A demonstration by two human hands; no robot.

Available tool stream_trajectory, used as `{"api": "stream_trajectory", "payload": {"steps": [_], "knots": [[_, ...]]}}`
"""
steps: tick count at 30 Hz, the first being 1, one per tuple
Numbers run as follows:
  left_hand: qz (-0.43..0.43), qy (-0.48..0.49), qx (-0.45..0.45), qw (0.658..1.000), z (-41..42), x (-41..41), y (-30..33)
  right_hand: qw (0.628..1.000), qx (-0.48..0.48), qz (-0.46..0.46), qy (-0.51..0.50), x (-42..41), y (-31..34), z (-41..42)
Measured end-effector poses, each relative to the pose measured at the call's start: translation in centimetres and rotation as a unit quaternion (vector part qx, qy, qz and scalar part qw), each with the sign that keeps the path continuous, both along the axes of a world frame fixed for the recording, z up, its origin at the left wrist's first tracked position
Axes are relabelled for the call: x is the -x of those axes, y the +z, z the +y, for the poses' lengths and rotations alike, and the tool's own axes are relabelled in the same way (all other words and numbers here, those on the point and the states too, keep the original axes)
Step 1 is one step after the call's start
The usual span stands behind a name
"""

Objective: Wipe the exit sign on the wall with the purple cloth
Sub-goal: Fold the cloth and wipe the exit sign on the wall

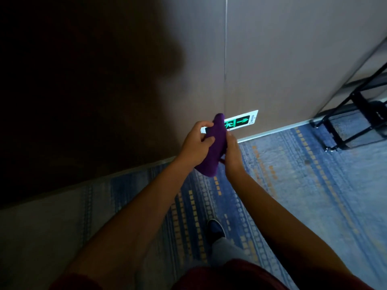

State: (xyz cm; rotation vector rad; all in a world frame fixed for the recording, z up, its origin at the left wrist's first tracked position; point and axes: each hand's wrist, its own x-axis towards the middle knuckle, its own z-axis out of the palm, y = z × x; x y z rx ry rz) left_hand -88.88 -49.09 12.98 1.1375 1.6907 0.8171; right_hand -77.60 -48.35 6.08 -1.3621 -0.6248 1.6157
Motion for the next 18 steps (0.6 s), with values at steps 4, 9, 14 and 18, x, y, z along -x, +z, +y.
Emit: {"api": "stream_trajectory", "payload": {"steps": [4,9,14,18], "knots": [[0.107,-0.098,-0.064,0.987,3.1,2.5,0.6,1.000,0.014,-0.002,0.008,3.7,1.0,1.9],[0.136,-0.219,-0.093,0.962,7.7,4.5,-0.2,0.997,0.031,-0.057,-0.039,5.1,-0.5,4.9],[0.087,-0.306,-0.085,0.944,11.6,4.3,-1.9,0.977,0.023,0.123,-0.175,6.0,-2.1,8.3],[0.117,-0.402,-0.142,0.897,15.0,4.0,-3.4,0.955,0.027,0.024,-0.296,5.5,-2.9,11.0]]}}
